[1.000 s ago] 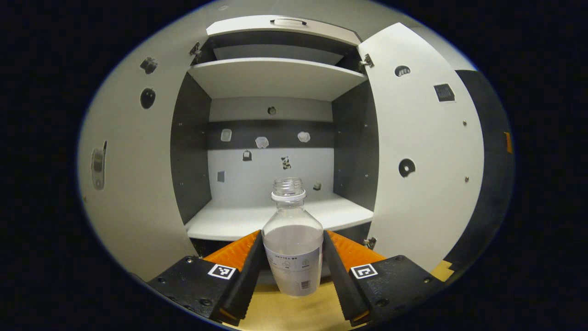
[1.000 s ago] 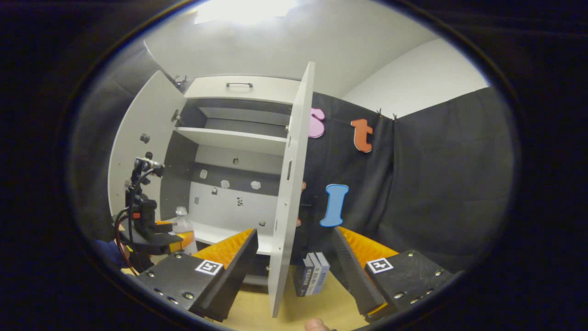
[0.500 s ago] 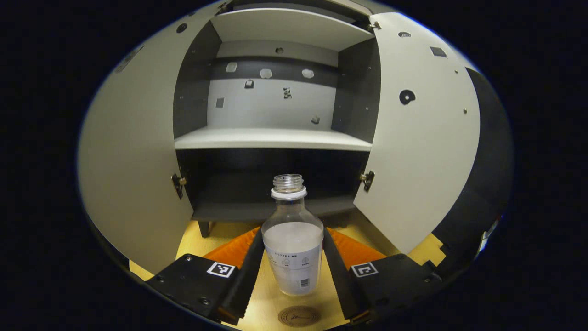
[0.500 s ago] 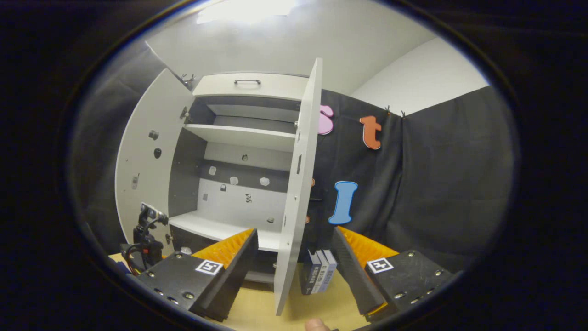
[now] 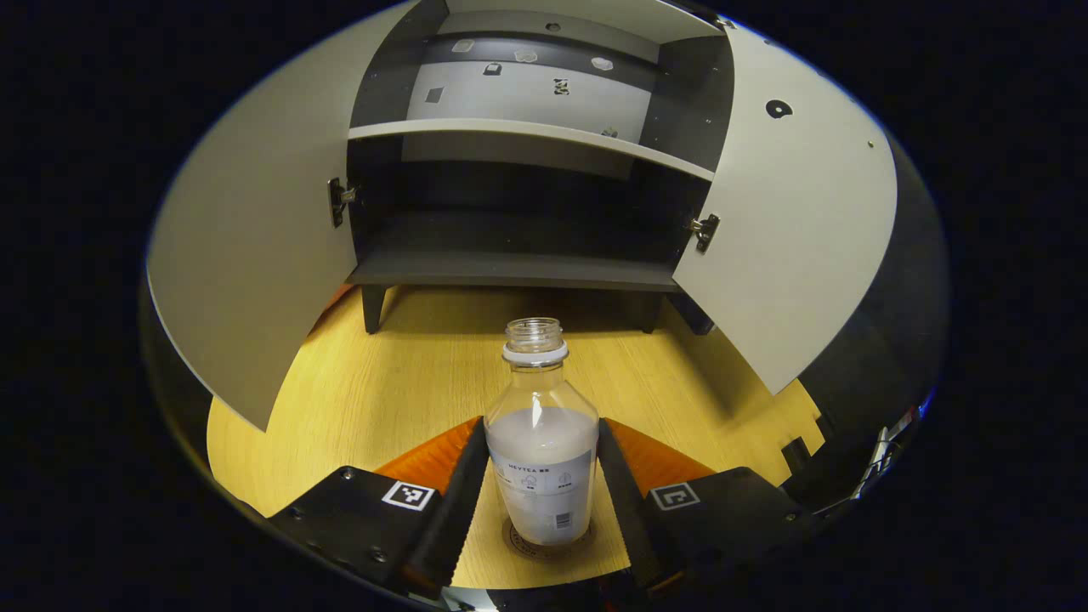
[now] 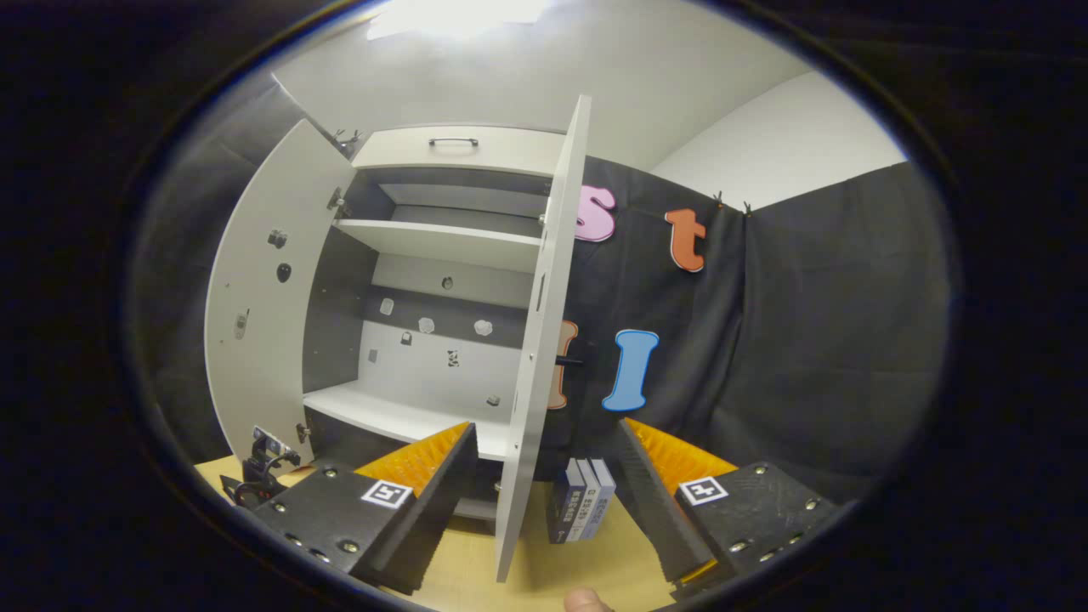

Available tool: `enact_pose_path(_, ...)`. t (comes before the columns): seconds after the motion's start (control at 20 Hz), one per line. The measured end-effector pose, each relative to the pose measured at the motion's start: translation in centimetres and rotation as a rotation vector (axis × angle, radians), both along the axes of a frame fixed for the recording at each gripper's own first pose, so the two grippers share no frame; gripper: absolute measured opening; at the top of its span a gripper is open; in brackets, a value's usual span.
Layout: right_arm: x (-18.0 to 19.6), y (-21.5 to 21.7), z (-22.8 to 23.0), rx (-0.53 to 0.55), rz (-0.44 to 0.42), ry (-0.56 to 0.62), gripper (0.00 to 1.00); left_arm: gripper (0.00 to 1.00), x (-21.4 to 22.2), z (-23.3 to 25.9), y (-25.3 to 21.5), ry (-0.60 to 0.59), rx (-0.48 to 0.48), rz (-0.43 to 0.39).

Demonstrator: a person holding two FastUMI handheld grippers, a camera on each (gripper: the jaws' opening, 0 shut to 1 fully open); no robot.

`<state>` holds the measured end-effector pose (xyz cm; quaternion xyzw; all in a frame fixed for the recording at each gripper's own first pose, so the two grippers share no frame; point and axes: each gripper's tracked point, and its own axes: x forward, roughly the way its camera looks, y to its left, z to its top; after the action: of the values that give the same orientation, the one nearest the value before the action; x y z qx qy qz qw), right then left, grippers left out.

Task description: Grasp the bottle in the cabinet with the left hand and place it on the coaster, then close the right door with the right hand and the left door with the left hand.

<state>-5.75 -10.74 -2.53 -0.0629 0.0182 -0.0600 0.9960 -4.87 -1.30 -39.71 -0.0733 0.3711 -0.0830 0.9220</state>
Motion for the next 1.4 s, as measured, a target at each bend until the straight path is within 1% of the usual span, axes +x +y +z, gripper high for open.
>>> enact_pose_path(0.1, 0.0, 0.2, -0.2, 0.003, 0.012, 0.004, 0.98, 0.77, -0.5, -0.7, -0.1, 0.014, -0.019, 0.013)
enact_pose_path(0.25, -0.1, 0.2, -0.4, 0.011, 0.018, 0.01, 0.98, 0.78, -0.4, -1.3, 0.0, -0.011, -0.003, 0.028)
enact_pose_path(0.4, -0.2, -0.1, -0.9, 0.007, 0.015, 0.028, 0.98, 0.78, -0.5, -1.9, -0.9, -0.039, -0.022, 0.011)
enact_pose_path(0.6, -0.5, -0.8, -1.0, 0.008, -0.002, 0.034, 0.99, 0.78, -1.4, -2.8, -0.9, -0.074, 0.013, 0.006)
enact_pose_path(0.65, -0.4, -0.9, -1.1, 0.012, -0.004, 0.036, 0.98, 0.8, -1.4, -2.5, -0.9, -0.098, 0.012, 0.007)
enact_pose_path(0.7, -0.4, -0.9, -1.1, 0.018, -0.004, 0.039, 0.98, 0.78, -1.3, -2.7, -1.0, -0.105, 0.016, 0.006)
enact_pose_path(0.8, -0.3, -0.8, -1.5, 0.031, 0.001, 0.05, 0.98, 0.78, -1.8, -2.5, -1.0, -0.106, 0.022, -0.005)
enact_pose_path(0.9, -0.1, -0.6, -1.8, 0.039, 0.007, 0.058, 0.98, 0.78, -1.9, -2.6, -1.0, -0.094, 0.032, -0.019)
enact_pose_path(1.0, 0.1, -0.2, -1.7, 0.042, 0.013, 0.055, 0.98, 0.8, -2.5, -2.5, -1.1, -0.077, 0.04, -0.034)
enact_pose_path(1.05, 0.2, 0.0, -1.8, 0.043, 0.016, 0.054, 0.98, 0.78, -2.9, -2.4, -1.2, -0.069, 0.043, -0.042)
enact_pose_path(1.25, 0.3, 0.0, -1.8, 0.044, 0.016, 0.047, 0.98, 0.78, -4.4, -2.1, -1.3, -0.044, 0.063, -0.082)
enact_pose_path(1.4, 0.4, 0.0, -2.0, 0.057, 0.014, 0.05, 0.99, 0.78, -5.3, -2.1, -1.4, -0.021, 0.067, -0.091)
